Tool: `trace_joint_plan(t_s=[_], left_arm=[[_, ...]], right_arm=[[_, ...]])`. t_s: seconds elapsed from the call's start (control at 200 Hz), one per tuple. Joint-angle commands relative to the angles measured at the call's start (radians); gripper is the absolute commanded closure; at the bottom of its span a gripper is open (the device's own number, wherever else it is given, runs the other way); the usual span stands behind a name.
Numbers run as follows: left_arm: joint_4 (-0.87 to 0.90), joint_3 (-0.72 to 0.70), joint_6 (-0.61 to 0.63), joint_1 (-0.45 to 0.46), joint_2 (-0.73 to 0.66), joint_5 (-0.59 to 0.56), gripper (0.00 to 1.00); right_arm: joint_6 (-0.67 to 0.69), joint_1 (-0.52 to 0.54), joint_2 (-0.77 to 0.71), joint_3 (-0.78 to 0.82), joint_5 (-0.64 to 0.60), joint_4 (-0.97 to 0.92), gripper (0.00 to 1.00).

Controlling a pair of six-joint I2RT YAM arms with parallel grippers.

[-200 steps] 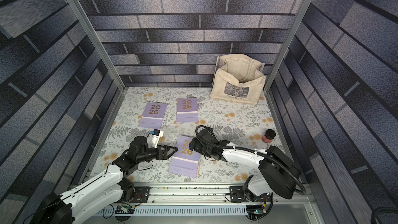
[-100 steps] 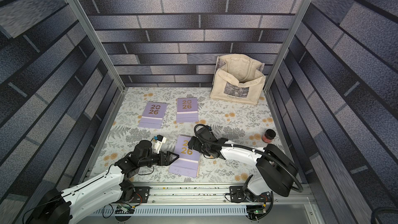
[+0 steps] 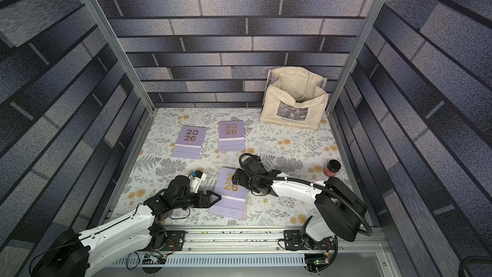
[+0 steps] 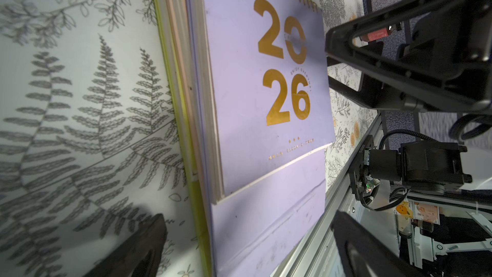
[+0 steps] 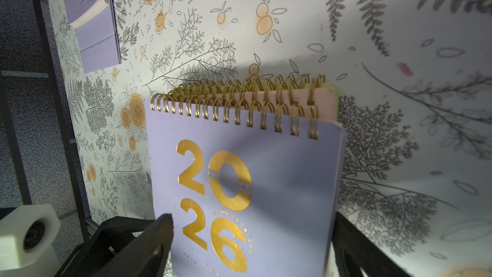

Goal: Stack the calendars
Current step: Adjust the calendar at the calendar.

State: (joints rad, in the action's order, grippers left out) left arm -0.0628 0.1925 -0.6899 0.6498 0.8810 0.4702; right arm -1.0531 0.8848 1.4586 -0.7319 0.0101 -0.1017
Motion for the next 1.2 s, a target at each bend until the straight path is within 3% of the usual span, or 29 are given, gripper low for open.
trace_joint_plan(t_s=[0.0,0.711,1.192], left_arm=[[-0.012,-0.005,-0.008,0.01,0.004,0.004,0.0],[-0.015,0.014,-0.02,0.067,0.022,-0.006,0.0],[0.248,0.153,0.021,0.1,0.08,-0.172,0.0]], right_arm=[[0.011,-0.005,0.011,-0.021,0.005,-0.026,0.07],[0.011,-0.005,0.033,-0.037,0.014,-0.02,0.06],[0.016,-0.005,0.036,-0.052,0.017,-0.032,0.05]])
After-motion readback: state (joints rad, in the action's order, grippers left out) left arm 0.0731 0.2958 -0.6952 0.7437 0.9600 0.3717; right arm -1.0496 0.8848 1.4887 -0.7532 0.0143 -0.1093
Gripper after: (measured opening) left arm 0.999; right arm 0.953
